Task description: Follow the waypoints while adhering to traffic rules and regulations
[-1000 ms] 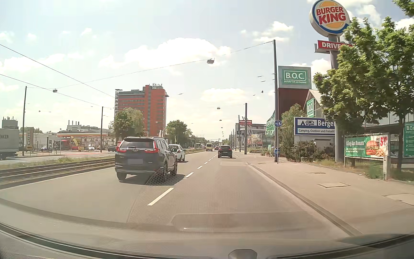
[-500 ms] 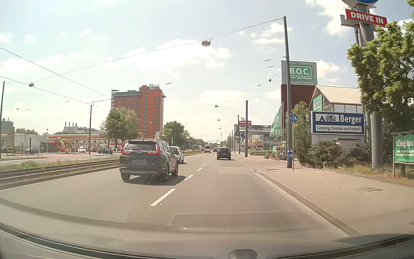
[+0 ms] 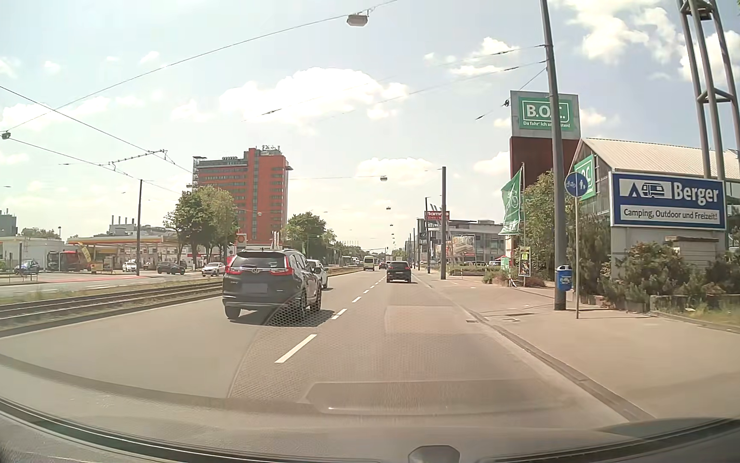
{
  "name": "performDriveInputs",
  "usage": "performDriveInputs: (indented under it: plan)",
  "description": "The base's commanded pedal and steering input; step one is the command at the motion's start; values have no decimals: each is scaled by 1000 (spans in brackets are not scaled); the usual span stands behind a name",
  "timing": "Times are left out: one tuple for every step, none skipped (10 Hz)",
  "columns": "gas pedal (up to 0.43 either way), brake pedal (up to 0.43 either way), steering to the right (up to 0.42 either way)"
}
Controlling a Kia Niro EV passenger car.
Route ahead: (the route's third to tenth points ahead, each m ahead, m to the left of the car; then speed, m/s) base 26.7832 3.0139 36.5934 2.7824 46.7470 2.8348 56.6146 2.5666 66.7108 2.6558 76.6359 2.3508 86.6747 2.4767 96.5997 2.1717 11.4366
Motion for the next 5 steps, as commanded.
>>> performDriveInputs:
  plan:
    - [79, 30, 4]
    - [79, 30, 3]
    - [79, 30, 4]
    - [79, 30, 3]
    - [79, 30, 3]
